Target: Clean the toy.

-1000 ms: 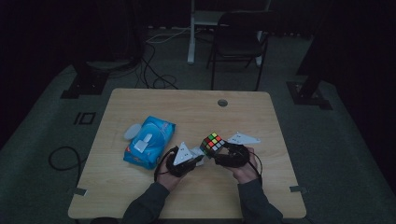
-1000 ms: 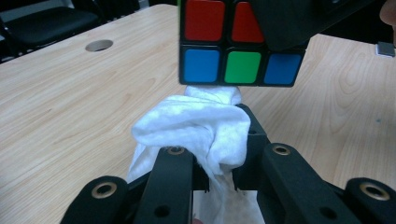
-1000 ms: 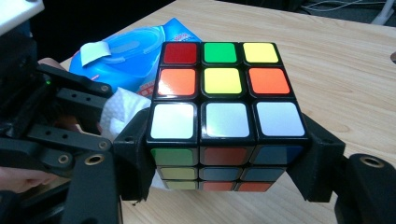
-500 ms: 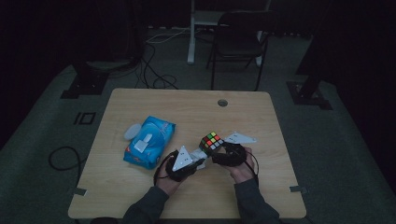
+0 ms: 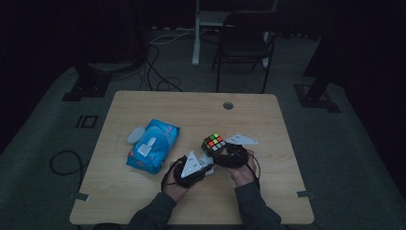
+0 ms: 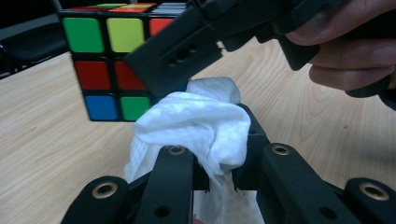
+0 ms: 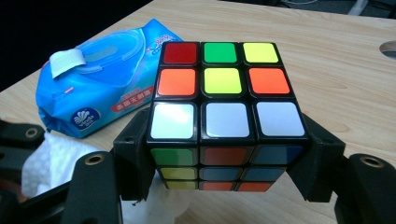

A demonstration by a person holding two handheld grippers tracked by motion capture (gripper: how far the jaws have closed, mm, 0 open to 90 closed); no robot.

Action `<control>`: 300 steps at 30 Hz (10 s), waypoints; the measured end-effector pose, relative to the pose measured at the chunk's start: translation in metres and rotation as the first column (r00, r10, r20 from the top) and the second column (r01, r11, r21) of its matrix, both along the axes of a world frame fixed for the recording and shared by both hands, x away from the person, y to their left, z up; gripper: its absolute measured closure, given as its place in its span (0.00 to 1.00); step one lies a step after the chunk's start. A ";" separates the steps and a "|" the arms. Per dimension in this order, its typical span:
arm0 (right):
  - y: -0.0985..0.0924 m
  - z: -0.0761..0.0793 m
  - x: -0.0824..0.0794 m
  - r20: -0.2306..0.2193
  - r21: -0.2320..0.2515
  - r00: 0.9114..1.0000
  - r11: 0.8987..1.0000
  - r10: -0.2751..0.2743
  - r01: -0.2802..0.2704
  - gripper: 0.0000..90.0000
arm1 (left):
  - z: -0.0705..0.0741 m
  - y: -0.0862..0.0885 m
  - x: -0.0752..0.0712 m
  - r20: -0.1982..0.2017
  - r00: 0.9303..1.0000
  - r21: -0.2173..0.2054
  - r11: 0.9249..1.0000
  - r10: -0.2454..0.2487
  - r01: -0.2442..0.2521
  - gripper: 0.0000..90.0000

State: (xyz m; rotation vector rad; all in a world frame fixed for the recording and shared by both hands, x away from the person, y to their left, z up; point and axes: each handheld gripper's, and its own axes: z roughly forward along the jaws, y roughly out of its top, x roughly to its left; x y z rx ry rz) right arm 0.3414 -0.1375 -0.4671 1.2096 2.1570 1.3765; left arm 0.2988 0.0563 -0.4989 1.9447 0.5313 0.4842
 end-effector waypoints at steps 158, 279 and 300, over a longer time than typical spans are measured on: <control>0.031 -0.012 0.038 -0.112 0.060 0.981 0.984 -0.160 0.168 0.38 | -0.021 -0.027 0.042 -0.035 0.983 -0.088 0.979 0.179 -0.181 0.89; -0.017 -0.035 0.028 -0.057 -0.134 0.987 0.981 -0.151 0.142 0.38 | -0.035 0.029 0.058 -0.147 0.931 0.099 0.941 0.335 -0.323 0.89; -0.026 -0.053 0.022 -0.072 -0.192 0.983 0.969 -0.169 0.153 0.38 | -0.038 0.037 0.064 -0.171 0.913 0.125 0.927 0.371 -0.353 0.87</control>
